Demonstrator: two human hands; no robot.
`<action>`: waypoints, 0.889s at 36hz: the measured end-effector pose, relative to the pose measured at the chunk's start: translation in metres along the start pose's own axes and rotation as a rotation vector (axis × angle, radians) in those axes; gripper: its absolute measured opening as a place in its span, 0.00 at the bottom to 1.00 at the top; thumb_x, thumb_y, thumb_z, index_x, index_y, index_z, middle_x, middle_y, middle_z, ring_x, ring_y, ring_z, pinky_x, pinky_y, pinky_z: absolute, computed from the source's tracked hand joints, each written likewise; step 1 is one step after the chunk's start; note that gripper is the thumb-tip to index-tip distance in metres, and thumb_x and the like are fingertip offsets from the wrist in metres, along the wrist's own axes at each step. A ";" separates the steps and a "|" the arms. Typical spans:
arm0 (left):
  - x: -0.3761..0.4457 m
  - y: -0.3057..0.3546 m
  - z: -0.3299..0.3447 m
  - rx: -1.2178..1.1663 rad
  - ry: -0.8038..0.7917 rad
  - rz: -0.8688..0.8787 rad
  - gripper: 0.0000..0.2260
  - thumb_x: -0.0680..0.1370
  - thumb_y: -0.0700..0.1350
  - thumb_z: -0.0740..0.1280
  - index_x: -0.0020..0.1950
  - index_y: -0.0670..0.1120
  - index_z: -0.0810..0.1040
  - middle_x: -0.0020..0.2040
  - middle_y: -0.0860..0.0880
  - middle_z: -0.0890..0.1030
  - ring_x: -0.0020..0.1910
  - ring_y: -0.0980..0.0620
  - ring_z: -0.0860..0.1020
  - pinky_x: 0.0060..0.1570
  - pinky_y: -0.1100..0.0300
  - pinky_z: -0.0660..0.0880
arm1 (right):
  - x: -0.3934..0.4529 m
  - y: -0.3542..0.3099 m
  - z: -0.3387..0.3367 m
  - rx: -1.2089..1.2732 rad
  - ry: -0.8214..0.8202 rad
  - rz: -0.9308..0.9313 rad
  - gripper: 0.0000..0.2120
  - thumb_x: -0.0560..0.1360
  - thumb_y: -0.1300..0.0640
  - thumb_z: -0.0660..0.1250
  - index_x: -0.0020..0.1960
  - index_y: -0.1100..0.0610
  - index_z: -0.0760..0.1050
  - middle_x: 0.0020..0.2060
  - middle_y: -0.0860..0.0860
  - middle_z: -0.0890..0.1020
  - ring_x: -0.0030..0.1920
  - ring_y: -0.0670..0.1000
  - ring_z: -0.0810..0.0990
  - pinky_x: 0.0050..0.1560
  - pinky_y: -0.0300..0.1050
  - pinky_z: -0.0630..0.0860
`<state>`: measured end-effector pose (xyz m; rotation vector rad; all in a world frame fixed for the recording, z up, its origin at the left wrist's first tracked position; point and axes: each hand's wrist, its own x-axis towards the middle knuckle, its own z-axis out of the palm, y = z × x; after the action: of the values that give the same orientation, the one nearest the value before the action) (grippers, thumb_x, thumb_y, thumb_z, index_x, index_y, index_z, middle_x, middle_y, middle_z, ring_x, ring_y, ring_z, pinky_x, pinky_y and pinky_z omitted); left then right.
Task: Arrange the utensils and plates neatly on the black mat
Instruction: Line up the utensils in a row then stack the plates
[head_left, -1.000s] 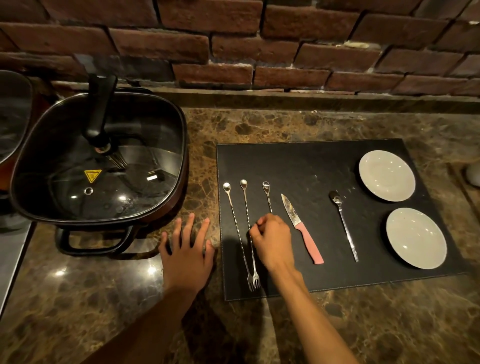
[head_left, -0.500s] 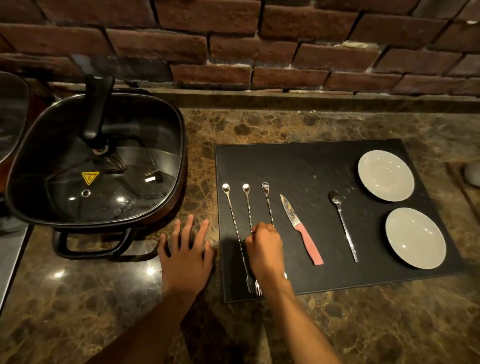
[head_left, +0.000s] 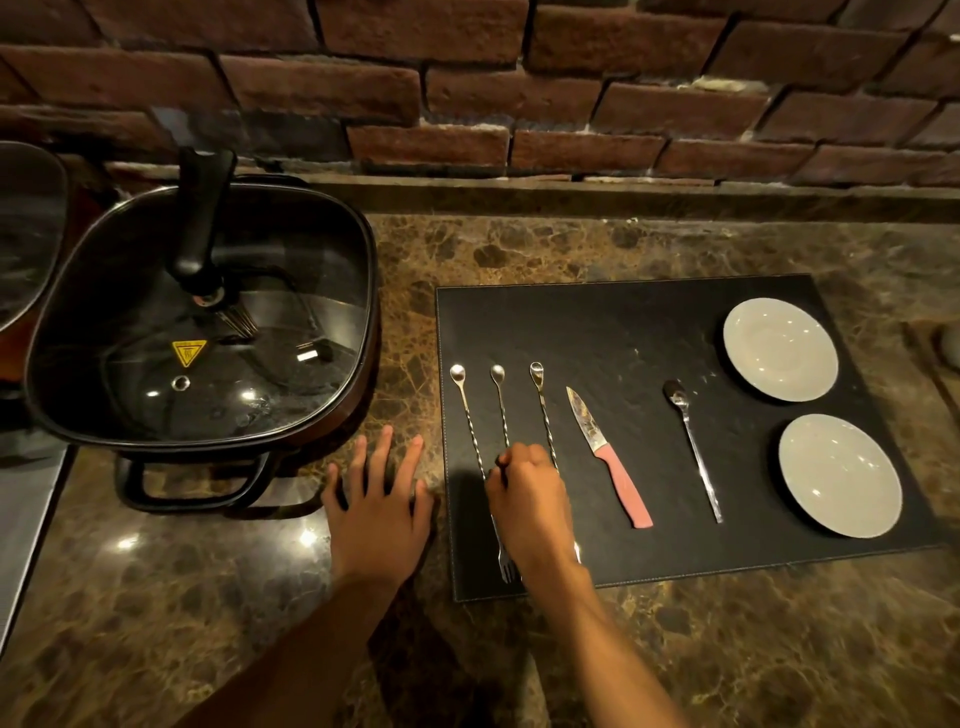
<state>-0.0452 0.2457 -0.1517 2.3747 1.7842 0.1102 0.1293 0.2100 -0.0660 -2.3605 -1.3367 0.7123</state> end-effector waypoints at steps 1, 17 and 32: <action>0.000 0.000 0.000 -0.001 0.003 0.000 0.26 0.82 0.58 0.50 0.81 0.61 0.58 0.83 0.49 0.59 0.82 0.44 0.58 0.74 0.36 0.57 | -0.002 -0.003 0.002 0.013 -0.007 -0.004 0.06 0.79 0.57 0.60 0.51 0.58 0.73 0.50 0.53 0.76 0.47 0.57 0.77 0.47 0.54 0.76; -0.001 0.004 -0.004 -0.022 0.005 -0.014 0.25 0.82 0.58 0.50 0.81 0.62 0.59 0.83 0.50 0.60 0.83 0.45 0.57 0.74 0.36 0.58 | -0.006 -0.024 0.035 -0.072 -0.076 -0.039 0.11 0.80 0.61 0.55 0.60 0.59 0.72 0.55 0.54 0.73 0.55 0.57 0.78 0.50 0.46 0.72; -0.001 0.002 -0.001 -0.006 0.017 -0.010 0.25 0.82 0.58 0.51 0.81 0.62 0.59 0.83 0.50 0.60 0.82 0.45 0.57 0.74 0.37 0.56 | -0.010 -0.027 0.026 0.074 0.073 0.013 0.07 0.79 0.56 0.60 0.50 0.55 0.76 0.48 0.51 0.75 0.46 0.54 0.79 0.45 0.47 0.73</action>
<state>-0.0435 0.2443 -0.1500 2.3676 1.8014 0.1348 0.0910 0.2160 -0.0706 -2.3162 -1.2450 0.6610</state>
